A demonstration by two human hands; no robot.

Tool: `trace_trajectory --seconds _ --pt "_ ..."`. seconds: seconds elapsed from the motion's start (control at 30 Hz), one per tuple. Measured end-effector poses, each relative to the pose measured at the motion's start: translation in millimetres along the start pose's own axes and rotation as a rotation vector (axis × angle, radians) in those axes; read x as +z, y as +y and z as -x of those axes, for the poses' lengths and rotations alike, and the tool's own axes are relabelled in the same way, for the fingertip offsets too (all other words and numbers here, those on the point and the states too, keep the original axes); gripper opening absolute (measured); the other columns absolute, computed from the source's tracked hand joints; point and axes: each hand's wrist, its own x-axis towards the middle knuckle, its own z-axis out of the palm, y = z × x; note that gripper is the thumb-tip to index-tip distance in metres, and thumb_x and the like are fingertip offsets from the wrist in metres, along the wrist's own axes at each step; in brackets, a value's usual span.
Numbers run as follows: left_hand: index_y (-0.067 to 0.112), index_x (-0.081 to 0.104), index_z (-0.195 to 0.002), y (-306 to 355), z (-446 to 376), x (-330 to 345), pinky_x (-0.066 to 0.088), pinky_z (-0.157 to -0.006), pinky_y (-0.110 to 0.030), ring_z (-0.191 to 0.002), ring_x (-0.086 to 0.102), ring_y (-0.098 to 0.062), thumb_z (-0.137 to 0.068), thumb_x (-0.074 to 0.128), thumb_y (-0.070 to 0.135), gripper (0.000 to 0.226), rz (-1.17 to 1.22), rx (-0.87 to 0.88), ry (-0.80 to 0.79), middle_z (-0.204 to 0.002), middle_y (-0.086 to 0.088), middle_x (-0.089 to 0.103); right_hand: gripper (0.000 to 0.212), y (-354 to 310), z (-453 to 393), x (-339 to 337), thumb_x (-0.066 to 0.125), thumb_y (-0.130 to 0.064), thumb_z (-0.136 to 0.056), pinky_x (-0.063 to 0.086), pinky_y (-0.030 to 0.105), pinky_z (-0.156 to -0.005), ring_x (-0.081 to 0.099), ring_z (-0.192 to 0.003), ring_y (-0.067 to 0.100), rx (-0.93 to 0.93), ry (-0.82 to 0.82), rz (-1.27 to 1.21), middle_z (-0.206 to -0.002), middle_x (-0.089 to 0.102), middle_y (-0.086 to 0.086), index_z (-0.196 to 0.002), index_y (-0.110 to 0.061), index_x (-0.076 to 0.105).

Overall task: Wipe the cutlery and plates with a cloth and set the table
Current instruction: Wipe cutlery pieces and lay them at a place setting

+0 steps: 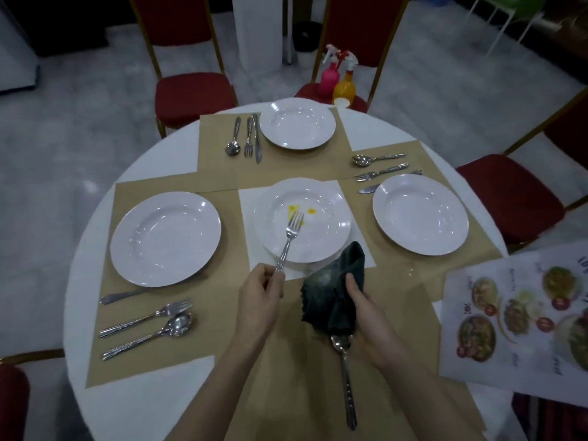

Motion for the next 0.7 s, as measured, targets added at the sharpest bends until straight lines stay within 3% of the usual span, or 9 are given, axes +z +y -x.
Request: trace_trajectory --seconds 0.07,0.27,0.37,0.47,0.53,0.6,0.7 --pt "0.014 0.057 -0.080 1 38 5 0.042 -0.056 -0.027 -0.053 0.049 -0.008 -0.096 0.054 0.019 0.017 0.078 -0.019 -0.024 -0.057 0.002 0.054 0.032 0 7 0 0.056 -0.048 -0.091 0.054 0.041 -0.092 0.067 -0.106 0.022 -0.009 -0.013 -0.048 -0.116 0.071 0.003 -0.112 -0.026 0.064" --pt "0.020 0.056 -0.080 -8 118 35 0.038 -0.053 -0.027 -0.049 0.047 -0.006 -0.097 0.053 0.020 0.017 0.092 -0.030 -0.026 -0.052 0.006 0.053 0.043 5 34 -9 0.049 -0.044 -0.096 0.060 0.032 -0.071 0.070 -0.098 0.021 -0.023 0.009 -0.069 -0.110 0.072 0.006 -0.124 -0.013 0.060" --pt "0.021 0.055 -0.079 -11 137 47 0.036 -0.053 -0.030 -0.047 0.045 -0.005 -0.096 0.053 0.019 0.018 0.024 -0.010 -0.047 -0.053 0.006 0.053 0.025 4 53 -10 0.047 -0.035 -0.099 0.056 0.028 -0.071 0.070 -0.082 0.016 -0.028 -0.001 -0.032 -0.094 0.071 0.006 -0.105 -0.016 0.062" --pt "0.018 0.053 -0.079 -3 149 56 0.031 -0.051 -0.023 -0.047 0.043 -0.004 -0.097 0.051 0.016 0.018 -0.039 0.030 -0.118 -0.053 0.004 0.049 0.011 6 64 -14 0.048 -0.030 -0.099 0.049 0.031 -0.083 0.057 -0.073 0.004 -0.051 -0.038 0.018 -0.080 0.045 -0.013 -0.105 -0.021 0.051" --pt "0.018 0.053 -0.079 -2 153 61 0.031 -0.053 -0.023 -0.051 0.042 -0.004 -0.098 0.049 0.015 0.019 -0.077 0.009 -0.159 -0.057 0.004 0.048 0.024 6 71 -14 0.055 -0.031 -0.094 0.051 0.029 -0.082 0.059 -0.073 0.004 -0.020 -0.031 0.076 -0.079 0.049 -0.009 -0.107 -0.011 0.056" --pt "0.013 0.055 -0.082 -5 157 64 0.033 -0.057 -0.026 -0.055 0.042 -0.006 -0.098 0.048 0.015 0.017 -0.076 -0.030 -0.193 -0.061 0.004 0.049 0.017 11 65 -22 0.057 -0.025 -0.096 0.051 0.025 -0.075 0.055 -0.069 0.000 -0.033 -0.003 0.152 -0.075 0.044 -0.008 -0.099 -0.009 0.059" --pt "0.013 0.056 -0.082 -4 164 63 0.033 -0.058 -0.028 -0.056 0.042 -0.008 -0.097 0.049 0.018 0.018 -0.050 -0.077 -0.206 -0.060 0.006 0.049 0.031 15 52 -26 0.060 -0.027 -0.094 0.055 0.032 -0.076 0.066 -0.077 0.014 -0.036 0.066 0.236 -0.083 0.065 0.002 -0.106 0.001 0.065"
